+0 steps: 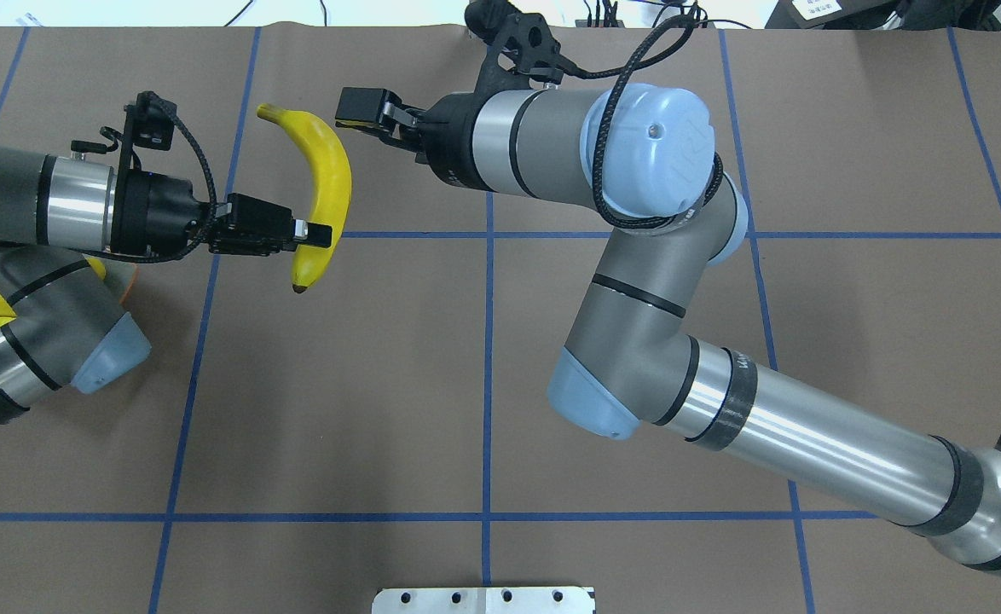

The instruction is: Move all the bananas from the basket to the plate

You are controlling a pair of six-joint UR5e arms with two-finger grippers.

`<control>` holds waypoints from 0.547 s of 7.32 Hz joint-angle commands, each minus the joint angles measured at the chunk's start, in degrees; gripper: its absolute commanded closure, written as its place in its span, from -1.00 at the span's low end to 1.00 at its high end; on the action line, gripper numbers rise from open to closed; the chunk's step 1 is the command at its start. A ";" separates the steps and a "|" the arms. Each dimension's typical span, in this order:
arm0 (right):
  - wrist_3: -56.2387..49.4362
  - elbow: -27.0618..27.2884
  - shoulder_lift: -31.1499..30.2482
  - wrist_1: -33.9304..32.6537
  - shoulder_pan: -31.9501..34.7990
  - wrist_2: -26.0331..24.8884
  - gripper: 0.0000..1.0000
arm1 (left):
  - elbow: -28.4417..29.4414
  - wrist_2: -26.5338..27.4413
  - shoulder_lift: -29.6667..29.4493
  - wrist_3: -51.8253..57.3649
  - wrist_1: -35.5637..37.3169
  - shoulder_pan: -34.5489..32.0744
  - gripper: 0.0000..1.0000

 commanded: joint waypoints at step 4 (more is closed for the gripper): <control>-15.50 4.58 -8.53 -18.25 9.69 7.97 -1.00 | -0.62 -13.11 12.13 17.45 0.23 -11.31 1.00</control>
